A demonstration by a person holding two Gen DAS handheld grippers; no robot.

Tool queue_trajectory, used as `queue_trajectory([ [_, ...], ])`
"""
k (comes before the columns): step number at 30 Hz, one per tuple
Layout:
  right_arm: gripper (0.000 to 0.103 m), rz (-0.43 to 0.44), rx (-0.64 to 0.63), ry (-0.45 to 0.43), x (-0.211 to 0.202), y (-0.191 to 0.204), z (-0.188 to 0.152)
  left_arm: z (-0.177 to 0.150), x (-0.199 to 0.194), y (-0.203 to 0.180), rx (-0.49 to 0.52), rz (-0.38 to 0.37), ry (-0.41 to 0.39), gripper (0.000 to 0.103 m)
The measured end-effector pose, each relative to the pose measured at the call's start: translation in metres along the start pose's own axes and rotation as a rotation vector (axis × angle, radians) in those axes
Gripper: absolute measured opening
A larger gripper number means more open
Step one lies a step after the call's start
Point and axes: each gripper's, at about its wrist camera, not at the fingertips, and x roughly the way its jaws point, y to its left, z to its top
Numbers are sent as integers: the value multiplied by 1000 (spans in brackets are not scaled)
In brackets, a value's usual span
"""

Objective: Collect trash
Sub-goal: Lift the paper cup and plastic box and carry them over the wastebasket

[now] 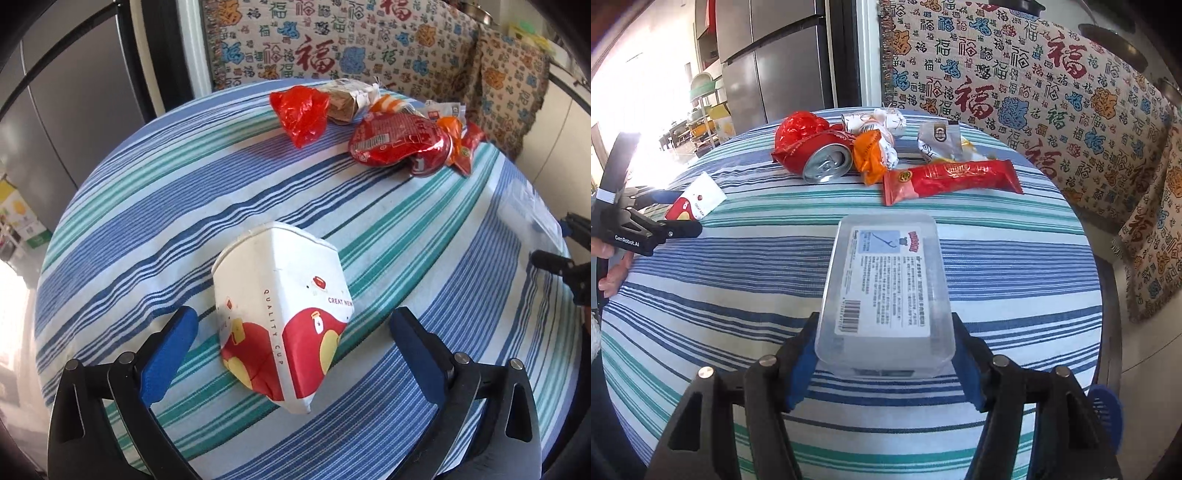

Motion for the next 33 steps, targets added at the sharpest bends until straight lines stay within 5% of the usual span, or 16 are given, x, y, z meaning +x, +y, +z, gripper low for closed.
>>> queue_trajectory([
  [2, 83, 3, -12, 6, 4, 0, 2, 2, 2, 0, -6, 2, 0, 103],
  [9, 84, -23, -8, 22, 8, -1, 9, 4, 2, 1, -9, 6, -6, 100],
  [11, 81, -8, 2, 29, 8, -3, 8, 5, -2, -1, -4, 0, -33, 77],
  [13, 63, -18, 4, 42, 7, -5, 11, 5, -4, -1, -6, -3, -45, 63],
  [16, 63, -20, 6, 73, 6, -6, 12, 8, -6, 0, -23, -5, -57, 31],
  [17, 63, -18, 10, 75, 4, -6, 11, 8, -6, 0, -33, -13, -56, 28],
  [24, 63, -15, 76, 33, -22, -24, 4, 8, -22, -31, -28, -92, -82, 25],
  [33, 63, -53, 137, -24, -59, -57, -9, 20, -43, -124, 72, -233, -117, 25],
])
